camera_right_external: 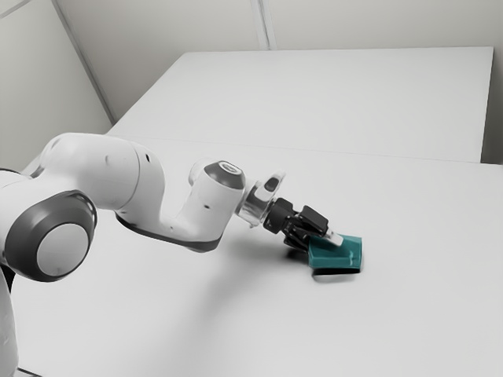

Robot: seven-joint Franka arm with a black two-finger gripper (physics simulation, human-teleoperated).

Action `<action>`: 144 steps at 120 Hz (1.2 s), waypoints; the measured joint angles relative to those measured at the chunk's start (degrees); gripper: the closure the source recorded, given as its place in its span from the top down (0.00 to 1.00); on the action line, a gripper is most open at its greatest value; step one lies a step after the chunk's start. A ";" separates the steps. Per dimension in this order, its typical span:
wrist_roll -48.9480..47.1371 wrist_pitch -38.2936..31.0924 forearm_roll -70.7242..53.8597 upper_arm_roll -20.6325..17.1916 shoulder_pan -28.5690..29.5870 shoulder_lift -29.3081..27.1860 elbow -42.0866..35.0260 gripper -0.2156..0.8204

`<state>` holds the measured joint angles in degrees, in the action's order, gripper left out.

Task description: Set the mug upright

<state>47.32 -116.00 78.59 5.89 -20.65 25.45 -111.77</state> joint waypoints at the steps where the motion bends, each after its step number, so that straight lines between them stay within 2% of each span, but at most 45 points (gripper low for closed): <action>1: 0.02 0.02 0.02 0.00 0.00 -0.01 0.00 0.47; 41: 0.61 0.56 0.56 0.00 0.00 -0.05 -0.08 0.16; 69: 0.77 0.50 0.89 -0.01 -0.12 -0.63 0.12 0.08; 85: 0.82 0.46 1.01 -0.01 -0.43 -2.75 0.48 0.06; 97: 0.72 0.27 0.50 -0.01 -0.44 -5.79 0.76 0.05; 109: 0.14 -0.24 -3.56 0.13 0.22 -11.81 0.51 0.04; 122: -2.13 -1.79 -16.34 0.17 1.96 -19.90 -0.89 0.04; 144: -9.17 -4.37 -45.26 0.18 3.23 -29.44 -6.43 0.04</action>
<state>38.16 -120.37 33.33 6.07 -17.42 -3.99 -118.19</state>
